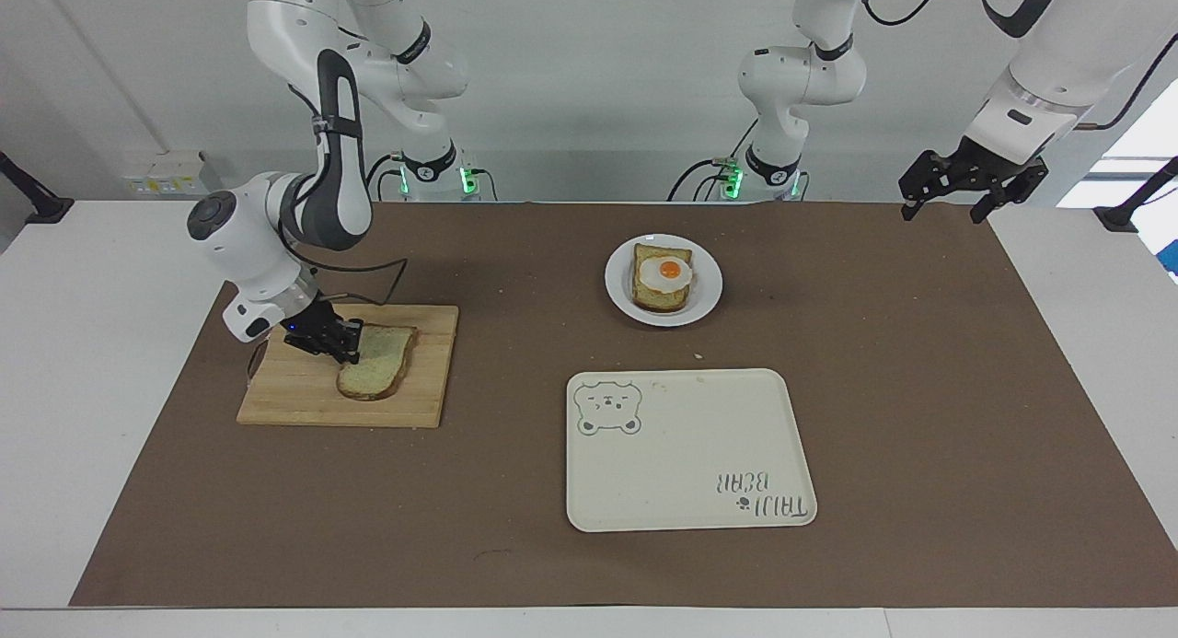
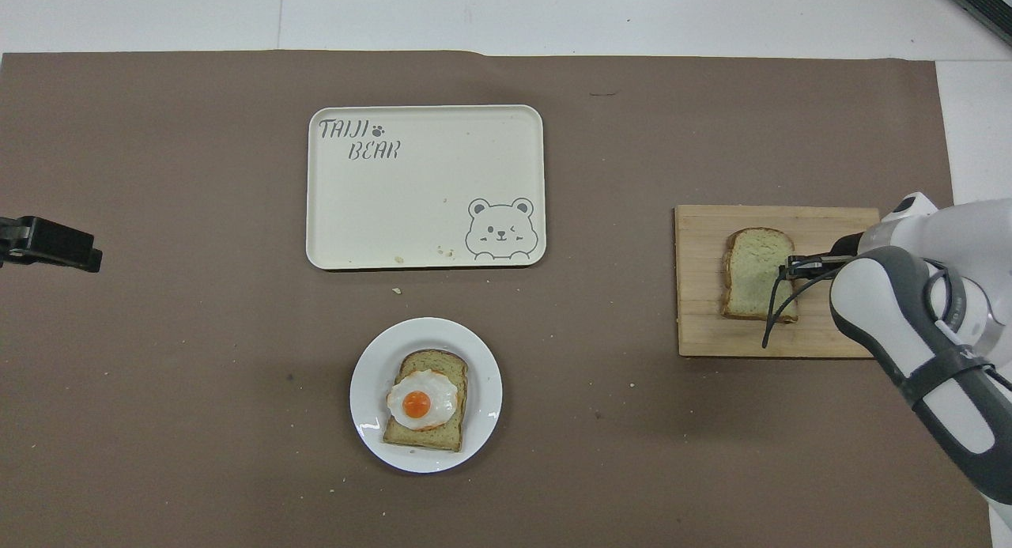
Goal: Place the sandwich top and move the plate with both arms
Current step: 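Carry the bread slice with the right gripper onto the egg on the plate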
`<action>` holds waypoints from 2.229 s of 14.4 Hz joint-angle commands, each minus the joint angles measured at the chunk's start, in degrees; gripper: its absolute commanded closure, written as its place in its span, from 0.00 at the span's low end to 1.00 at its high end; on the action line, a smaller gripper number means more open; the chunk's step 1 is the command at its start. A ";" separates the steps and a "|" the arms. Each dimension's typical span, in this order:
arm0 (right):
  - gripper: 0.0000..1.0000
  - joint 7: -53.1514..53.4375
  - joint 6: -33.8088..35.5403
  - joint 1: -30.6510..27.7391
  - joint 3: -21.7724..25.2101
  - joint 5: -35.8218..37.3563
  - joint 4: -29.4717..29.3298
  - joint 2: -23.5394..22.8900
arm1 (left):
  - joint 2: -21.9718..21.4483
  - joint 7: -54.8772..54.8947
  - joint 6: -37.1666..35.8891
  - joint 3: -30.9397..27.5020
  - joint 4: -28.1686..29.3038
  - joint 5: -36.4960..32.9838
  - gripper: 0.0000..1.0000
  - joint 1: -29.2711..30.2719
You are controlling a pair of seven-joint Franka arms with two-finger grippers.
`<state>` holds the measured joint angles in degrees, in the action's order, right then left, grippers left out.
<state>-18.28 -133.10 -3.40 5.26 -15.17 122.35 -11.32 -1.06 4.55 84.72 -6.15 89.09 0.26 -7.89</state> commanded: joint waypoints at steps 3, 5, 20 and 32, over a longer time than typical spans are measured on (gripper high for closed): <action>1.00 0.52 0.47 0.06 -0.25 -0.83 -1.05 0.33 | 0.10 -0.51 -1.05 0.00 -0.85 -0.61 0.00 0.07; 1.00 1.05 2.66 0.15 -0.34 -0.83 -2.28 1.29 | 0.10 -0.51 -1.05 0.00 -0.85 -0.61 0.00 0.07; 1.00 13.52 18.40 2.95 -17.03 -2.74 -13.71 3.85 | 0.10 -0.51 -1.14 0.00 -0.85 -0.61 0.00 0.07; 1.00 32.33 5.31 28.61 -17.22 -14.10 -10.82 0.07 | 0.10 -0.51 -1.14 0.00 -0.85 -0.61 0.00 0.07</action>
<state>13.14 -127.02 23.58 -12.14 -27.56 109.80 -11.82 -1.06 4.55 84.72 -6.15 89.09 0.26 -7.89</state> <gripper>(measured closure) 0.947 0.000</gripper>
